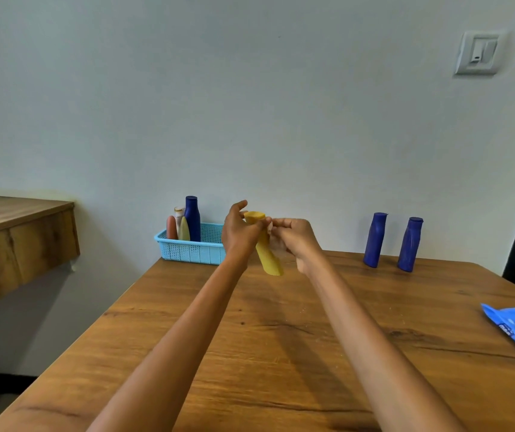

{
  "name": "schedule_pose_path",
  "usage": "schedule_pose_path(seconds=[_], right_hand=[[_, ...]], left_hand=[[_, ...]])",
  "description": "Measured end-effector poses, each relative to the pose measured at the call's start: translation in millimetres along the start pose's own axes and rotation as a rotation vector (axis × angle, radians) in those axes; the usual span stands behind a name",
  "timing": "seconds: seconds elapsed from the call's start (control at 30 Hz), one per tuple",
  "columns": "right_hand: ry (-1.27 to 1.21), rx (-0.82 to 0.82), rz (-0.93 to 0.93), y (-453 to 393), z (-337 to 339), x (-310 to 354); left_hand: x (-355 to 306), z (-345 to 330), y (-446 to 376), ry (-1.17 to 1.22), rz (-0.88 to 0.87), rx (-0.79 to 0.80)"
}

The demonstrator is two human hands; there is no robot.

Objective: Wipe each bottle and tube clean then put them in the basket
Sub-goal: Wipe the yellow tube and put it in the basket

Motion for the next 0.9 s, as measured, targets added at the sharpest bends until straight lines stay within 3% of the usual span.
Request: schedule_pose_path(seconds=[0.13,0.37,0.57,0.73,0.9], right_hand=[[0.163,0.001,0.038,1,-5,-8],[0.33,0.202,-0.192,15,-8,-54],[0.158,0.094,-0.057,5,-10,-31],[0.161,-0.029,0.11,2,-1,-17],[0.175,0.132,-0.079,3,-1,-50]], left_hand=[[1,6,0,-0.086,0.011,-0.047],[11,7,-2,-0.17,0.06,-0.043],[16,2,0,-0.209,0.097,0.01],[17,-2,2,-0.23,0.094,0.027],[12,-6,6,-0.295,0.044,0.041]])
Point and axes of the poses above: each hand's wrist, its own y-axis away from the middle knuckle, its own z-axis out of the back of the hand, x = y × z, the point moved 9 cm from there along -y, towards the middle knuckle, and after that the axes turned 2 degrees about x, right-handed, at the moved point
